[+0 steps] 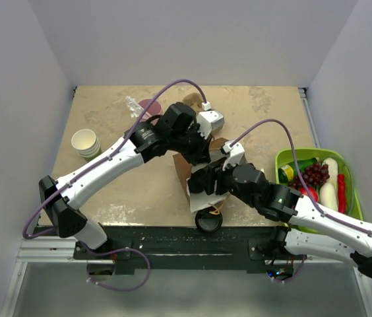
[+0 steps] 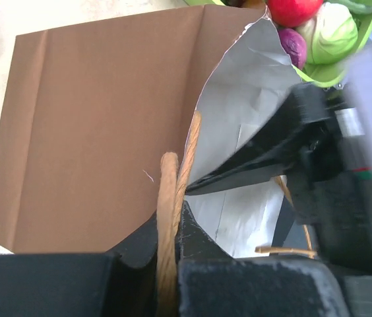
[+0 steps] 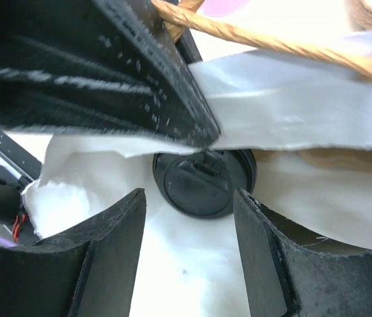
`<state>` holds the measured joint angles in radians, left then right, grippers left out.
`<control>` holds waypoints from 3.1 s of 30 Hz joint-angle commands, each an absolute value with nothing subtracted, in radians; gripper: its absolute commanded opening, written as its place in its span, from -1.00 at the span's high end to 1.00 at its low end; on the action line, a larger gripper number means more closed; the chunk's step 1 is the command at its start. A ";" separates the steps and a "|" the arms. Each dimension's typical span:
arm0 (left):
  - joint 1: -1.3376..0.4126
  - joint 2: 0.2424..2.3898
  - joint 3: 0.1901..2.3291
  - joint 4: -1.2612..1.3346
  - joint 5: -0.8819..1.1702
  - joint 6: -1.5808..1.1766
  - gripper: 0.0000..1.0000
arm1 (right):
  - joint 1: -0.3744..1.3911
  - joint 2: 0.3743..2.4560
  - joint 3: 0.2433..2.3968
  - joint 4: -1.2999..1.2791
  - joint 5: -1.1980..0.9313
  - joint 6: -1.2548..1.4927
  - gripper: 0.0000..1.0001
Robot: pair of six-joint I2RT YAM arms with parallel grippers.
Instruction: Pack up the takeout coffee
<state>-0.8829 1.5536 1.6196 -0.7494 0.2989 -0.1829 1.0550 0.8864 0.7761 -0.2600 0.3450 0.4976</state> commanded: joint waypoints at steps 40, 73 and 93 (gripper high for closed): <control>-0.548 1.655 1.697 -0.758 0.569 -0.236 1.00 | 1.060 0.911 1.359 -0.795 0.440 0.729 -0.96; -0.433 1.629 1.713 -0.865 0.209 -0.201 0.20 | 1.060 0.920 1.356 -0.775 0.531 0.752 -0.96; -0.431 1.516 1.833 -0.927 0.019 -0.222 -0.65 | 1.061 0.856 1.316 -0.767 0.558 0.713 -0.96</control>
